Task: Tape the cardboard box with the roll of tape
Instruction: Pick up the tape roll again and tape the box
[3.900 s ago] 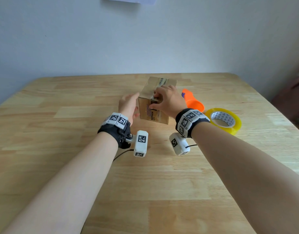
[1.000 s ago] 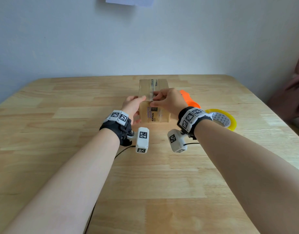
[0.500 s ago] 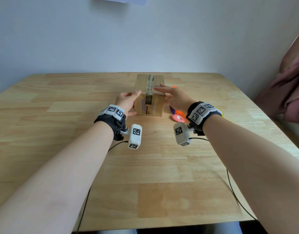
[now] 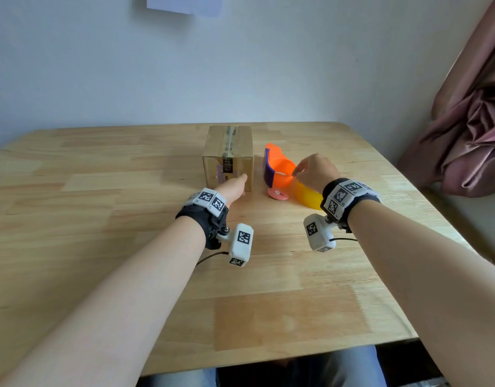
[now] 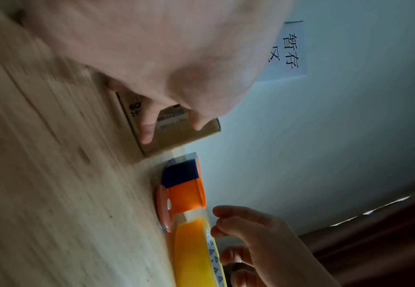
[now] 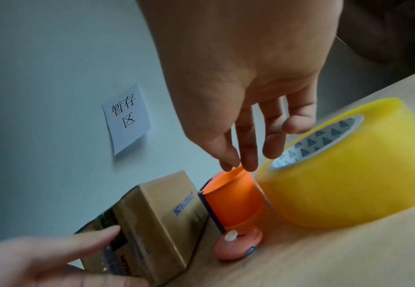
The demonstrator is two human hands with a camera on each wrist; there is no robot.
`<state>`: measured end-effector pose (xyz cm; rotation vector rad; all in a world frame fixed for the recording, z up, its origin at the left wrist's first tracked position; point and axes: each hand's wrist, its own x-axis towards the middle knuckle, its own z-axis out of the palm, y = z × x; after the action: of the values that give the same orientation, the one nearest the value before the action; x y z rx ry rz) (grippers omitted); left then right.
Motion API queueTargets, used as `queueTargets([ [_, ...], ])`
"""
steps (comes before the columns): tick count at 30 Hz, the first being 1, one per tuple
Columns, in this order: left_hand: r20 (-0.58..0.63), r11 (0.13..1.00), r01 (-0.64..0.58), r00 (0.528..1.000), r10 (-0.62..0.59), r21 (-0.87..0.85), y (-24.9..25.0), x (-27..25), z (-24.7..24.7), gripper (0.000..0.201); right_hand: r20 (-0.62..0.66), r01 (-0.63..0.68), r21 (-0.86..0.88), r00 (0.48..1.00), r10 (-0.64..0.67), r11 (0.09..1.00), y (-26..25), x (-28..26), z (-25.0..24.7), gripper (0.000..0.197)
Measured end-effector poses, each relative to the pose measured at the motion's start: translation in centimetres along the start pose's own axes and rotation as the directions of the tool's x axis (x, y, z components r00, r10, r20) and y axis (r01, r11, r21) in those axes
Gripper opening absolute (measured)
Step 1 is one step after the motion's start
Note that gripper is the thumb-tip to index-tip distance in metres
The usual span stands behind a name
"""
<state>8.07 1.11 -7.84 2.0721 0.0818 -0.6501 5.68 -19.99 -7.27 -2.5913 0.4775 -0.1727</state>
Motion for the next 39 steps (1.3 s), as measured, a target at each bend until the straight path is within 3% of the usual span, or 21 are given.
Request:
queueTargets([
  [4,0.063,0.999,0.052,0.997,-0.053,0.015,-0.1,0.5,0.2,0.060,0.008,-0.074,-0.131,0.997,0.076,0.989,1.1,0.3,0.1,0.020],
  [7,0.091,0.995,0.103,0.990,-0.104,0.018,0.0,0.4,0.4,0.058,0.122,-0.117,-0.289,0.980,0.157,0.950,1.5,0.2,0.6,0.059],
  [9,0.095,0.993,0.108,0.989,-0.112,0.039,0.2,0.1,0.7,0.057,0.134,-0.128,-0.333,0.974,0.181,0.934,1.6,-0.1,0.8,0.071],
  [12,0.043,0.996,0.087,0.995,-0.087,0.018,0.6,-0.1,0.8,0.050,0.064,-0.152,-0.225,0.983,0.171,0.962,1.5,-0.3,0.4,0.058],
  [15,-0.055,0.996,0.046,0.997,-0.050,-0.073,0.9,-0.6,0.9,0.054,-0.012,-0.161,-0.021,0.987,0.161,0.987,0.8,-0.6,-1.2,0.062],
  [18,-0.109,0.984,-0.045,0.994,0.027,-0.173,0.7,-0.9,1.0,0.063,0.014,-0.161,0.081,0.987,0.160,0.984,-0.9,-1.3,-3.0,0.065],
  [22,0.072,0.961,-0.076,0.993,0.098,-0.265,0.9,-2.0,1.4,0.039,0.101,-0.111,0.181,0.990,0.094,0.977,-3.6,-3.0,-4.3,0.059],
  [25,0.157,0.944,-0.101,0.975,0.156,-0.314,1.0,-3.4,1.1,0.052,0.144,-0.057,0.329,0.990,0.010,0.943,-5.8,-4.5,-3.9,0.056],
  [28,0.167,0.874,-0.085,0.968,0.185,-0.478,0.3,-3.9,0.0,0.050,0.277,-0.059,0.445,0.958,-0.075,0.894,-7.2,-5.7,-2.9,0.051],
  [31,0.097,0.862,-0.123,0.976,0.195,-0.492,-0.9,-4.4,-1.3,0.041,0.373,-0.063,0.429,0.921,-0.113,0.901,-7.6,-6.6,-2.1,0.041],
  [39,0.064,0.869,-0.145,0.978,0.198,-0.473,-3.6,-4.2,-2.3,0.048,0.273,0.186,0.233,0.930,-0.248,0.955,-8.5,-6.5,-0.4,0.035],
])
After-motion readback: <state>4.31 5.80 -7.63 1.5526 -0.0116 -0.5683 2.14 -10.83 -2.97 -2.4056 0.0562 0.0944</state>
